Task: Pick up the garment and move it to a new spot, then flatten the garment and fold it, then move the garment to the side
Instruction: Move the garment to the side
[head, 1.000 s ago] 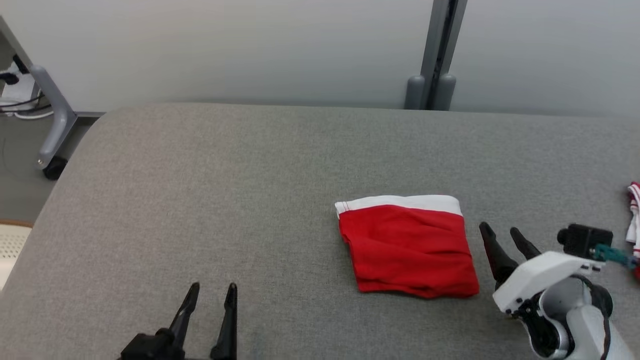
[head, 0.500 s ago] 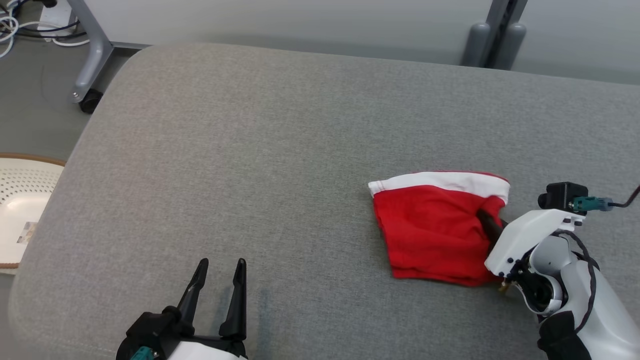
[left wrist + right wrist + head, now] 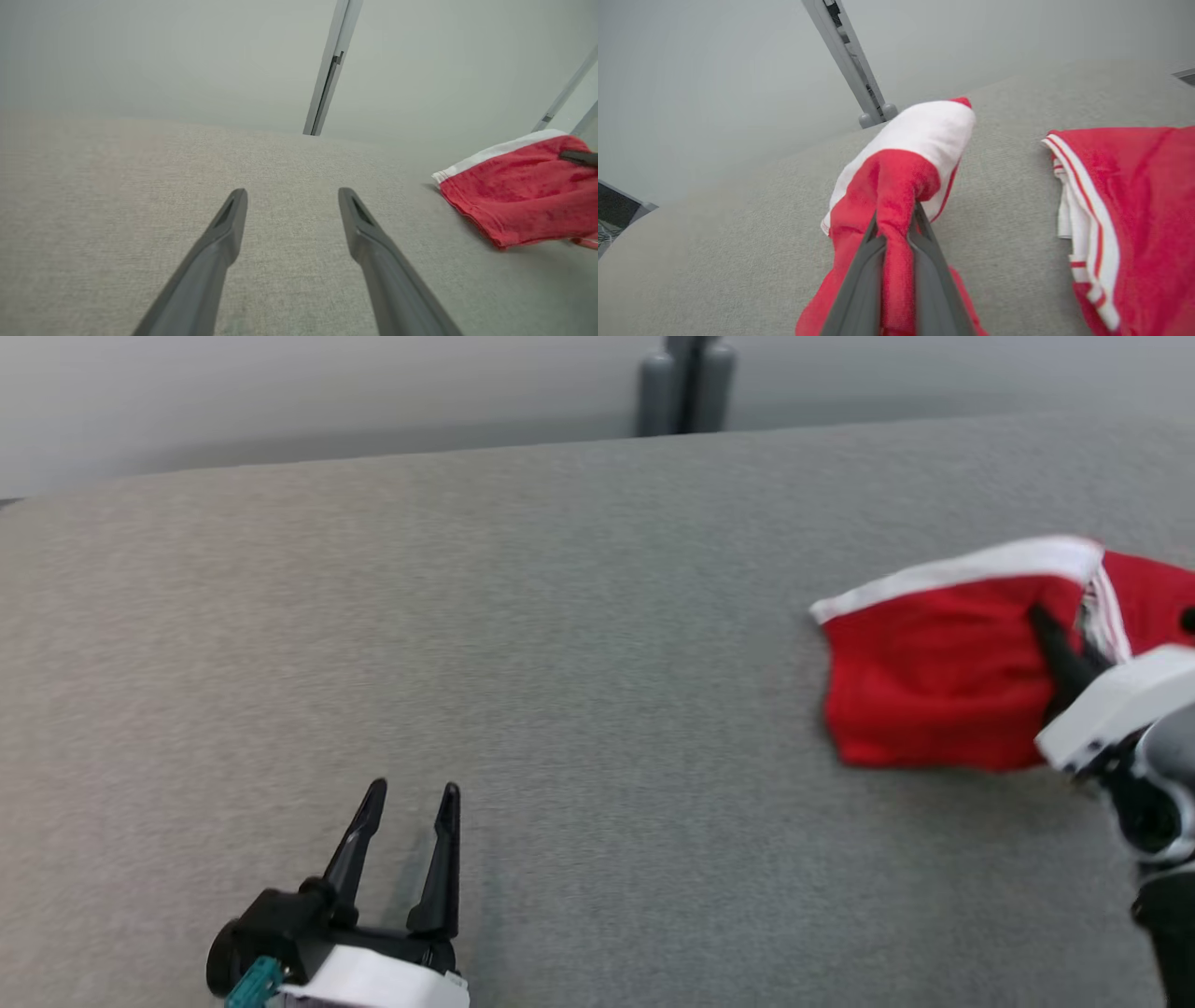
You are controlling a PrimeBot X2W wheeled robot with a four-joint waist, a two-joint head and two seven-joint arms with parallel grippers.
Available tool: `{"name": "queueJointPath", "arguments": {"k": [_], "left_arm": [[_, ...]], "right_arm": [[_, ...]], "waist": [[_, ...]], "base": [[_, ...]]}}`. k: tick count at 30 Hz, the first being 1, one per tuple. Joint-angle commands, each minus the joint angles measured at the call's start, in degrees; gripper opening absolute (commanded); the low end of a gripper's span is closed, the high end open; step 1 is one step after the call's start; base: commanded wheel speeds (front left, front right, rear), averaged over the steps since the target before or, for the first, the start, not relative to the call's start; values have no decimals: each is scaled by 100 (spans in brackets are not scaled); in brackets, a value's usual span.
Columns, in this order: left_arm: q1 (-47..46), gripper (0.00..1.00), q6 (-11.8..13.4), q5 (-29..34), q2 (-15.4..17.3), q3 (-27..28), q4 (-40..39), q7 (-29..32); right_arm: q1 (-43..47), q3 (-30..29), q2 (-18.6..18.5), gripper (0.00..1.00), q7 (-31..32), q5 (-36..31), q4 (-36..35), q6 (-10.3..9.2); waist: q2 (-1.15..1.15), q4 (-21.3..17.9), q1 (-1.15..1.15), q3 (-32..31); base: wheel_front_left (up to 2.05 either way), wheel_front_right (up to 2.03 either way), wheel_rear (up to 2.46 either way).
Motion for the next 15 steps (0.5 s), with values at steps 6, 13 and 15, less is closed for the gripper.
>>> {"name": "queueJointPath", "arguments": {"k": [6,13,15], "left_arm": [[-450,100,-184,270,31,-63,144,-26],[-500,100,-186,341,27,-54,288,-26],[-449,100,-169,313,26,-8,293,-26]], "right_arm": [[-1029,-289,-572,0,453,-381,335,4],[-1694,-630,-1205,23,779,-960,1205,4],[-1739,-601,-1433,100,707,-1291,1352,4]], "waist": [[0,-615,0,761],[0,-445,0,1088],[0,-418,0,1109]], "base": [[0,0,0],[0,0,0],[0,0,0]]}}
